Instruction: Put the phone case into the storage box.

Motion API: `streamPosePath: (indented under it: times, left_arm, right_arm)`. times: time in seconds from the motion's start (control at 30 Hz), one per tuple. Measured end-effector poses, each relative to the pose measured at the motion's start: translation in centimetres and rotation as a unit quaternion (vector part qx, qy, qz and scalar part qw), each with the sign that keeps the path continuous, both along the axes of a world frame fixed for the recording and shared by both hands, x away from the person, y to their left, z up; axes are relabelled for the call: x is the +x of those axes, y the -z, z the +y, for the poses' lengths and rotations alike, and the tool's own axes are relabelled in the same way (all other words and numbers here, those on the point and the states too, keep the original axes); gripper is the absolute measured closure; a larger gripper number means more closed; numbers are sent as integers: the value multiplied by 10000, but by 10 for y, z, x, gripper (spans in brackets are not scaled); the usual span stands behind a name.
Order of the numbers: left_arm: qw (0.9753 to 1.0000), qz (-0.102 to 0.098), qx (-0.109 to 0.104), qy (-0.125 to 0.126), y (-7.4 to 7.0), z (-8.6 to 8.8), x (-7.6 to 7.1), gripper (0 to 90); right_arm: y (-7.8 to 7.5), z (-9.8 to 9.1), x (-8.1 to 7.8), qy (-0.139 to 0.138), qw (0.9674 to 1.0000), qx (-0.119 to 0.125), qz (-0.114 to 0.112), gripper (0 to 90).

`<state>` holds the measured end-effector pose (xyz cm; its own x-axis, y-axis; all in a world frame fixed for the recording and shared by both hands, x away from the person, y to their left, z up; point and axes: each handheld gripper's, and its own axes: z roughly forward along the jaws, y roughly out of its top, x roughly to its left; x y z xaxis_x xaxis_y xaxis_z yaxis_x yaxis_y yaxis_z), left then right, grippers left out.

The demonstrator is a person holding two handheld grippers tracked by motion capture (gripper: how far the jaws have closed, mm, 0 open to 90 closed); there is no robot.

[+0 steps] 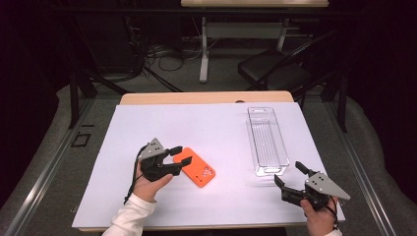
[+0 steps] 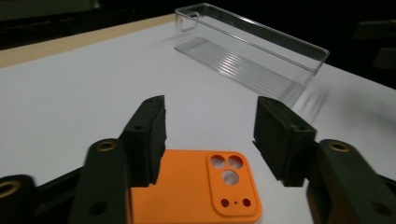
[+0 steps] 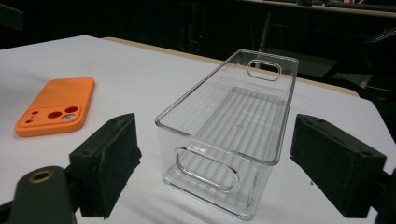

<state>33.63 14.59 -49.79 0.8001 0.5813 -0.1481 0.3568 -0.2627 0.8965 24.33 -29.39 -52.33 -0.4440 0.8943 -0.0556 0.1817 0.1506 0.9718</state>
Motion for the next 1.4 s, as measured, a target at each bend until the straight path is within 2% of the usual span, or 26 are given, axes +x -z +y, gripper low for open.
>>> streamPosePath:
  times: [0.03, 0.07, 0.1, 0.17, 0.2, 0.23, 0.27, 0.3, 0.43, 0.6, 0.67, 0.73, 0.8, 0.83, 0.9, 1.23, 1.33, 1.4]
  left_arm:
    - [10000, 0, 0, 0, 0, 0, 0, 535]
    - [9999, -54, 79, 98, 0, -3, 2, 535]
    - [9994, -54, 122, 313, 1, -9, 7, 555]
    - [9979, -67, 293, 572, 3, -17, 11, 559]
    - [9979, -67, 293, 572, 3, -17, 11, 559]
    - [9973, 127, 370, 628, 6, -22, 15, 559]
    - [9973, 247, 424, 553, 7, -25, 16, 560]
    - [9965, 316, 416, 659, 9, -27, 18, 583]
    - [9956, 353, 484, 720, 14, -37, 23, 715]
    - [9942, 552, 680, 622, 19, -47, 29, 848]
    - [9931, 621, 730, 676, 22, -52, 31, 894]
    - [9918, 637, 853, 706, 24, -56, 32, 899]
    - [9904, 770, 867, 754, 27, -60, 35, 900]
    - [9904, 770, 867, 754, 27, -60, 35, 900]
    - [9876, 898, 1059, 730, 31, -67, 37, 900]
    - [9832, 1033, 1313, 732, 42, -86, 44, 900]
    - [9828, 1038, 1389, 642, 44, -91, 44, 900]
    - [9812, 1102, 1395, 748, 47, -96, 45, 900]
  right_arm:
    - [0, 0, 0, -3, 10000, 0, 0, 144]
    - [0, 0, 0, -3, 10000, 0, 0, 144]
    - [0, 0, 0, -20, 10000, -13, 22, 144]
    - [0, 1, 1, -34, 10000, -28, 24, 144]
    - [0, 1, 1, -44, 10000, -23, 34, 144]
    - [0, 1, 1, -52, 10000, -25, 30, 144]
    - [0, 2, 1, -64, 10000, -16, 27, 144]
    - [0, 2, 1, -71, 10000, -25, 24, 144]
    - [0, 2, 1, -107, 9999, -49, 0, 144]
    - [0, 3, 2, -129, 9999, -77, 31, 145]
    - [0, 3, 2, -129, 9999, -73, 35, 145]
    - [0, 3, 2, -141, 9999, -73, 40, 145]
    - [0, 3, 2, -148, 9998, -84, 41, 145]
    - [0, 3, 2, -141, 9999, -89, 35, 144]
    - [0, 3, 2, -110, 9999, -74, 18, 145]
    - [0, 2, 2, -123, 9999, -68, 11, 144]
    - [-1, 2, 2, -123, 9999, -80, 13, 144]
    - [-1, 2, 2, -125, 9999, -63, -3, 144]
